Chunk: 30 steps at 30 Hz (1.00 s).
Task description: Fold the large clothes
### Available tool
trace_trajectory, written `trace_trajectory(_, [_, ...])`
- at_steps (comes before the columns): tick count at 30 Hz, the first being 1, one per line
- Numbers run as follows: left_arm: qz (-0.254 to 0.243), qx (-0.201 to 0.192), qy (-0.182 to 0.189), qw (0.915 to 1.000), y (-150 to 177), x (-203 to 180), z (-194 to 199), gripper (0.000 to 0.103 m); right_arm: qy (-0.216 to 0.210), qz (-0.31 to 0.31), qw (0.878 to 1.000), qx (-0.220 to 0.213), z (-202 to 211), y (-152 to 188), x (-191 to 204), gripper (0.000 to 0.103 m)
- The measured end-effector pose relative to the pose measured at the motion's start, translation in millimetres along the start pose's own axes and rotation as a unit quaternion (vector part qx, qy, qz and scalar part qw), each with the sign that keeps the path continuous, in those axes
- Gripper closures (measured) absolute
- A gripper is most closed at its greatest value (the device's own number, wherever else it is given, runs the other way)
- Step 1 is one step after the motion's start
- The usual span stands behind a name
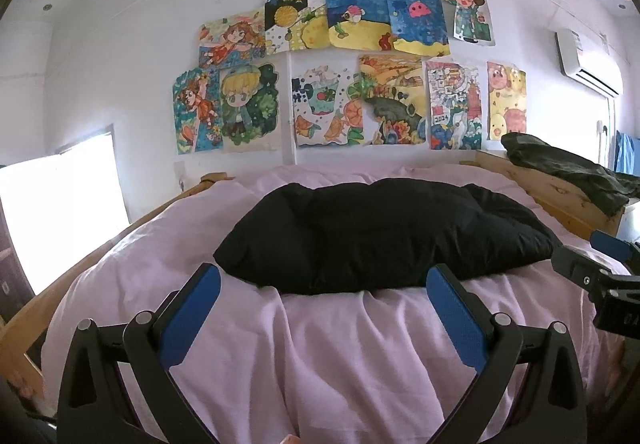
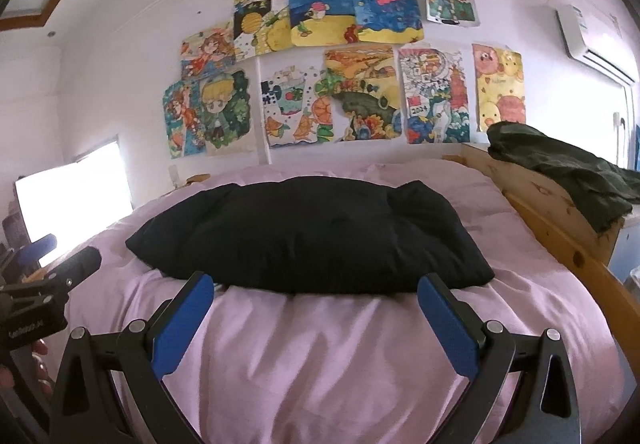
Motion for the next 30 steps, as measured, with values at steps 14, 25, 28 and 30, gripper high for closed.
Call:
trace_trajectory(14, [0.002, 0.007, 0.0, 1.0, 0.8, -1.8, -1.3, 0.002, -0.001, -0.007, 1.0, 0.005, -3.2, 1.6, 0.6, 0.0])
trace_trajectory(25, [0.002, 0.007, 0.001, 1.0, 0.1, 0.1, -1.6, 0.002, 0.0, -0.008, 1.0, 0.005, -3.0, 1.4, 1.8, 0.0])
trace_trajectory(28, [0.0, 0.006, 0.001, 1.0, -0.3, 0.9, -1.8, 0.002, 0.001, -0.008, 1.0, 0.005, -3.1, 1.5, 2.6, 0.0])
trace_trajectory(30, [0.001, 0.007, 0.002, 1.0, 0.0, 1.2, -1.7, 0.002, 0.002, -0.009, 1.0, 0.005, -2.8, 1.4, 3.4, 0.0])
Point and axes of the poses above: each gripper's, at about its wrist camera, not at the fingertips, and z roughly against the way its jaws point, x to its left, y to its underside, the point moved 6 cm from there along -z, roughly the way its jaws point, and after that the axes turned 4 degrees about z, right-handed, at the moved point
